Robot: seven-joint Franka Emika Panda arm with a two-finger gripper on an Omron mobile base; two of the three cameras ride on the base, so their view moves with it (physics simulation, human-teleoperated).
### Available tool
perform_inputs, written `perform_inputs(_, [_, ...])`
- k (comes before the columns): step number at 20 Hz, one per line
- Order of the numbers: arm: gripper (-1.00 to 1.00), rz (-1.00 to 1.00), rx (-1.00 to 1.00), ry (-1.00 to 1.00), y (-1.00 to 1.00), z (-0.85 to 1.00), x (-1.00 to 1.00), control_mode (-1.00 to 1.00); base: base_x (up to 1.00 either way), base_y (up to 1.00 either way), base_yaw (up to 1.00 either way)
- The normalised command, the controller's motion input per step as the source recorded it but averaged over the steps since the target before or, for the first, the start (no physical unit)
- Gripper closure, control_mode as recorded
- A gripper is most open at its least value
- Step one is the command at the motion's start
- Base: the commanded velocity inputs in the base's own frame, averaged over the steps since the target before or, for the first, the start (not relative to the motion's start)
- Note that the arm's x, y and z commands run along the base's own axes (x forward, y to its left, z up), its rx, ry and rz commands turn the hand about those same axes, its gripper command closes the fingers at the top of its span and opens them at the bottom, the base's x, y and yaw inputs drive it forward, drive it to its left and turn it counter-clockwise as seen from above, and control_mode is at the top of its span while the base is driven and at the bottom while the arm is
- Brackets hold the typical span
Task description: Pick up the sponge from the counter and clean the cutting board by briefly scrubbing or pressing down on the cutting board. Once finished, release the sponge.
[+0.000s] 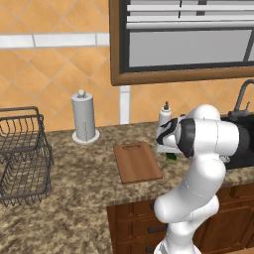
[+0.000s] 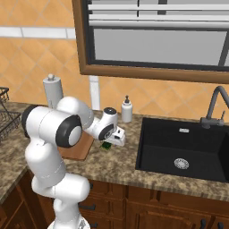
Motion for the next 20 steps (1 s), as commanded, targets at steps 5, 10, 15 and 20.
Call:
perform_inputs(5, [1.00,0.07,0.00,0.02,0.19,-0.33,0.05,-1.00,0.00,0.00,0.00])
perform_inputs(10, [1.00,0.00,0.00,0.00,0.22,-0.11,0.02,-1.00,0.00,0.00,0.00])
perform_inputs(15, [1.00,0.00,0.00,-0.07,0.29,0.21,-0.14,-1.00,0.00,0.00,0.00])
perform_inputs(20, [1.00,0.07,-0.06,-0.07,0.56,0.91,-0.01,-1.00,0.00,0.00,0.00])
